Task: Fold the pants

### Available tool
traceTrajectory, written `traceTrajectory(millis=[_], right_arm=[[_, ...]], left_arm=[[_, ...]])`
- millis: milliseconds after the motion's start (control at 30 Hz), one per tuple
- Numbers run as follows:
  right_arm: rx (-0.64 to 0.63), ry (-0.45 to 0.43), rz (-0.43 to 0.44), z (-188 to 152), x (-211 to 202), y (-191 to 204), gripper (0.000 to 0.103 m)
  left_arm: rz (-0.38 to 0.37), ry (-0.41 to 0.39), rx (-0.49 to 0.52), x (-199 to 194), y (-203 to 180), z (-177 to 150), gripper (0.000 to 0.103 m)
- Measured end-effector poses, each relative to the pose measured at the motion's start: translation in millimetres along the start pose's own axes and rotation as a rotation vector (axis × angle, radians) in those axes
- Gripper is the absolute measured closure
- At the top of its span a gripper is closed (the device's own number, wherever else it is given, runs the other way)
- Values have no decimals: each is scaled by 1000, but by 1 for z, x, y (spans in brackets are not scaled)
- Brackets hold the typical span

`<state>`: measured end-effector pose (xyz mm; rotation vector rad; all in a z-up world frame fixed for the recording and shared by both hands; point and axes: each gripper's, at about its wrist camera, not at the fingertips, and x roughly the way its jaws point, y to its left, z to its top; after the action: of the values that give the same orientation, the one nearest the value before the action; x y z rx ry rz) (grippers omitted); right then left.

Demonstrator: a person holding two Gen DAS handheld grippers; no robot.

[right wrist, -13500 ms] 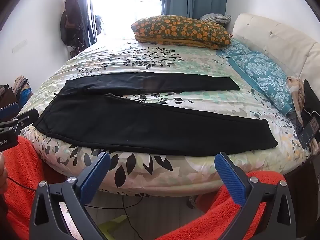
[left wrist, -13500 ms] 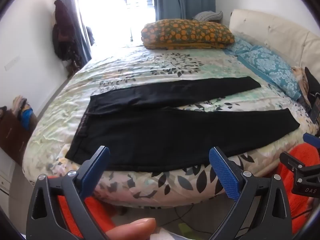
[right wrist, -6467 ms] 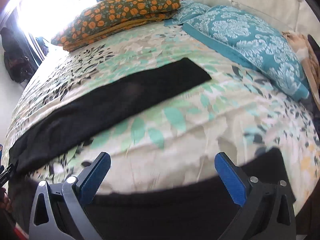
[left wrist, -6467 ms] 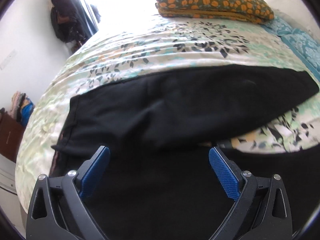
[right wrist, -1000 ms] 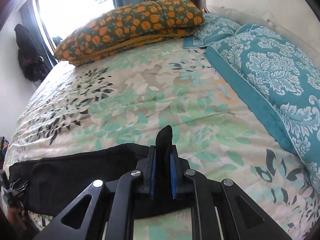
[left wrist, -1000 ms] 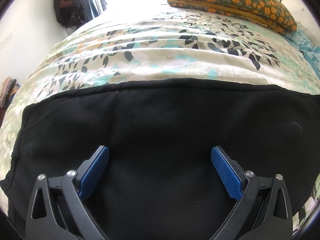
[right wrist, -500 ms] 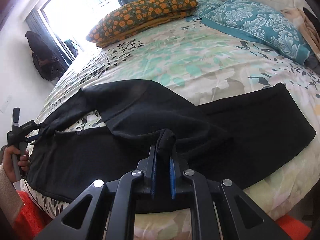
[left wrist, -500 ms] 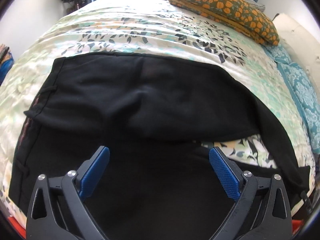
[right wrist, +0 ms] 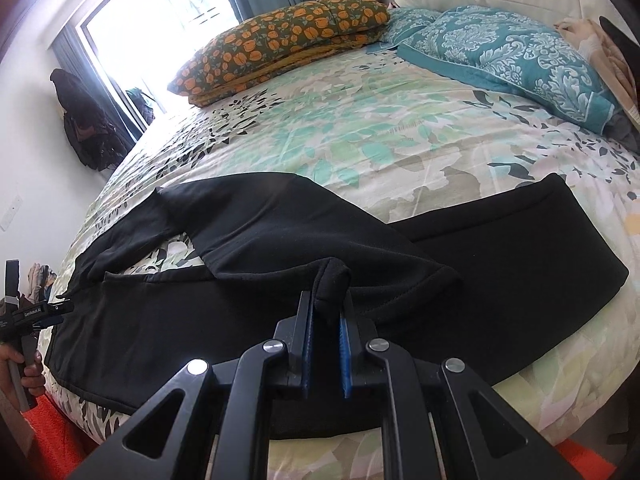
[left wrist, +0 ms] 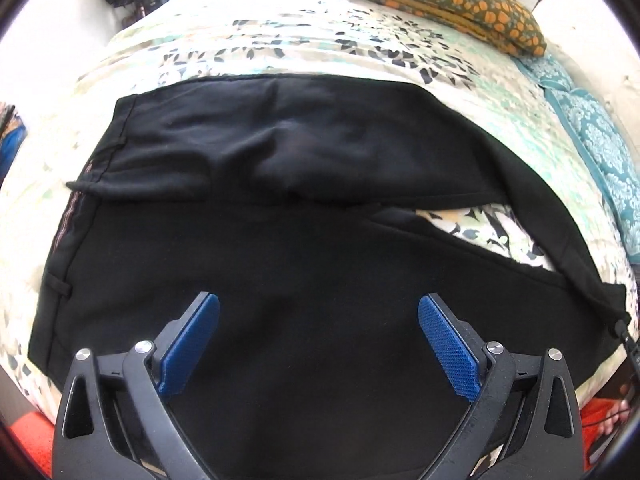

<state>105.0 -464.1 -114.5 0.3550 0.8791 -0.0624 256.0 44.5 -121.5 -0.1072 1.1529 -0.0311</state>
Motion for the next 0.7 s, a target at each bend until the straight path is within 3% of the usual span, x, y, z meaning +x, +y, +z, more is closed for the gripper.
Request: traceTrajectory(millis=[100,167,267,400,567,700], right_arm=[[15,-7,2,0,-2,-6,91],[24,-13,5,0,-4,-9,91],[28,-31,5,2,-8,-10,91],[45,-58,3,5,-14,-17,91],[65,-56,13,5,-16,-25,91],[72,-75,27,6,-24,-27,91]], left_arm=[[-36,-6,7,2,-14,23,2],[-102,15,-13,10,-22,43,2],[-190,48,-63,29,-33,75,2],[-222,67,-127,60,-52,114,2],[-339,110,-250,106,-71,156,2],[-332,162,-286,142,-82,176,2]])
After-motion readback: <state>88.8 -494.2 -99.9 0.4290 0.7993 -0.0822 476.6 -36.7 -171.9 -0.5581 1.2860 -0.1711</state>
